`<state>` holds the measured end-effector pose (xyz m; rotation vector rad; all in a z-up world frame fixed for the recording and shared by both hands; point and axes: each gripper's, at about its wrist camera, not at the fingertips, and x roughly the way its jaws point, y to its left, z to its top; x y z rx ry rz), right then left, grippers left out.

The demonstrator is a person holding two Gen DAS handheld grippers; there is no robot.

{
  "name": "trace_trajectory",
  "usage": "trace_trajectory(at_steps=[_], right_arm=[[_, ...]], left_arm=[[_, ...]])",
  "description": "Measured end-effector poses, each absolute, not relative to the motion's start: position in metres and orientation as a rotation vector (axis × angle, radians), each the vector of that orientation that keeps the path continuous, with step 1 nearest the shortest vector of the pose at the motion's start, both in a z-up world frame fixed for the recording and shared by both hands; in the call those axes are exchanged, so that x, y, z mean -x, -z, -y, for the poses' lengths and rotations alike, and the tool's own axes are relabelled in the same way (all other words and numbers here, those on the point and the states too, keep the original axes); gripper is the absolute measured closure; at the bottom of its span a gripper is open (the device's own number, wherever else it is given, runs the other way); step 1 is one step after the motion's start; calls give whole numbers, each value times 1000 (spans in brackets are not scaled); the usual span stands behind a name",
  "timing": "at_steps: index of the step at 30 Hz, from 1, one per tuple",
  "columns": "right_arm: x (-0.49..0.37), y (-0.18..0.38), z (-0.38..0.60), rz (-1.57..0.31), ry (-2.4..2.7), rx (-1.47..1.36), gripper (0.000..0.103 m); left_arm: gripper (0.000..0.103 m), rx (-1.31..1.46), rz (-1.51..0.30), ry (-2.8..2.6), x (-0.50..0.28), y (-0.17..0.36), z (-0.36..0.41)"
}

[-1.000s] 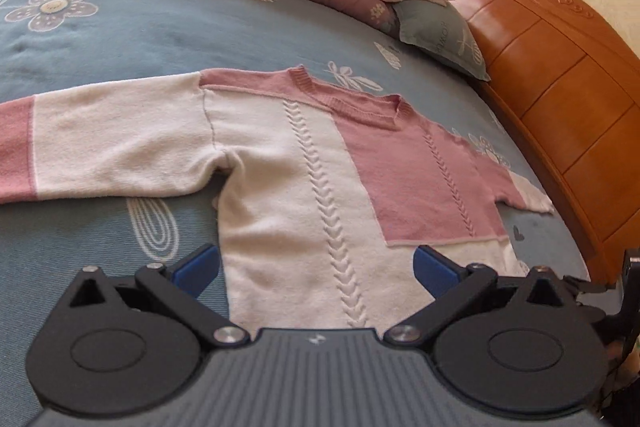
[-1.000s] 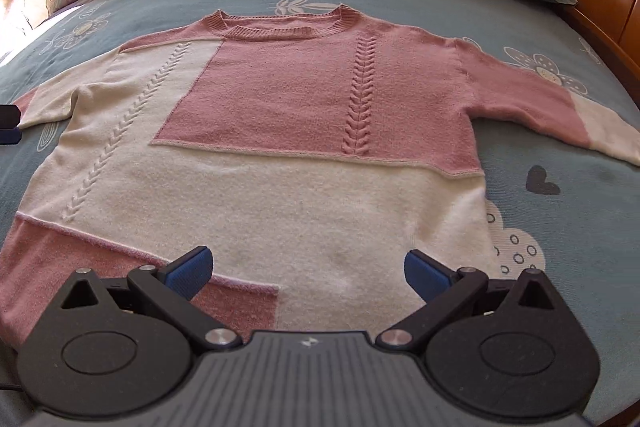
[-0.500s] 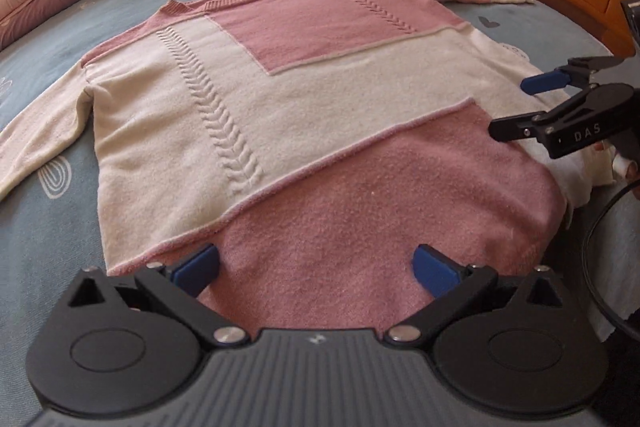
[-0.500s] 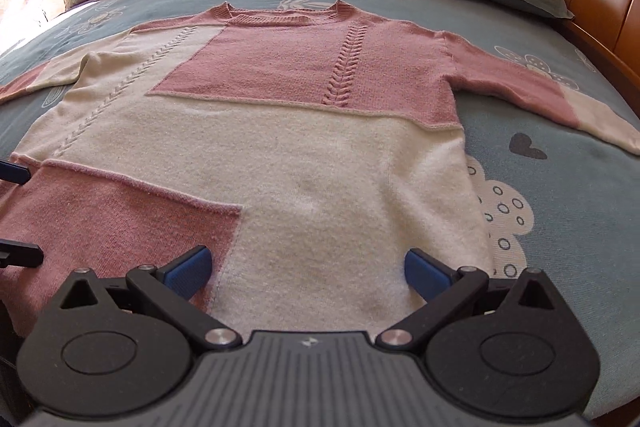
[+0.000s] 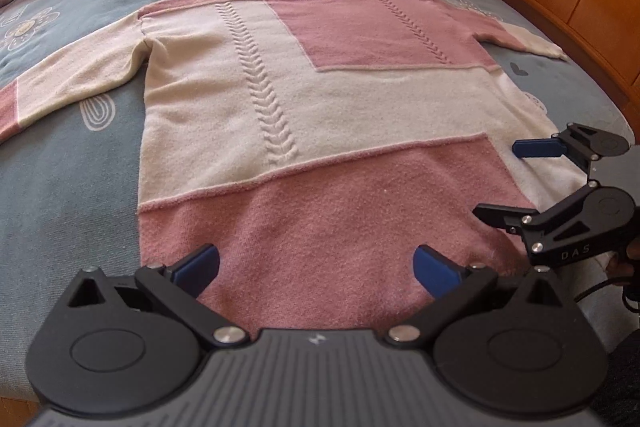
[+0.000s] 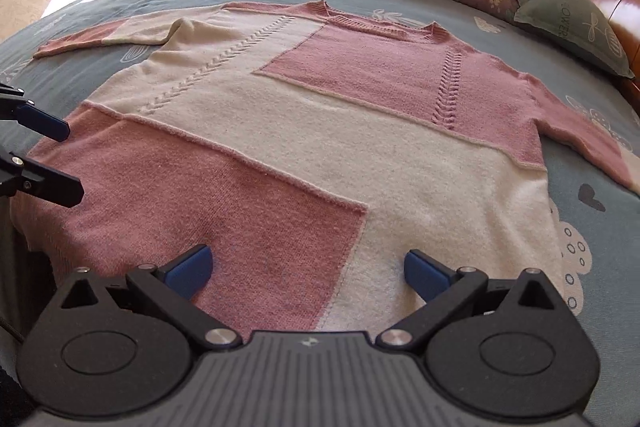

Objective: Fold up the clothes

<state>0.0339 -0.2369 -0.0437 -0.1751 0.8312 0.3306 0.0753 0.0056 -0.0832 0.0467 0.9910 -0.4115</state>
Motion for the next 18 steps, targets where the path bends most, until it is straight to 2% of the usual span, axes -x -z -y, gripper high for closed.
trace_trajectory(at_steps=[7,13,18], right_arm=[[-17,34,265,-877,-357,137,0],[-78,21,288,-788,-240,46,0],[-121,43,305,-830,-188,-16,0]], left_arm=[[1,-6,-1016,405,-84,89,-10],[1,8,-1019,380,-87,90,-9],[1,37,-1020,368,-87,89,-14]])
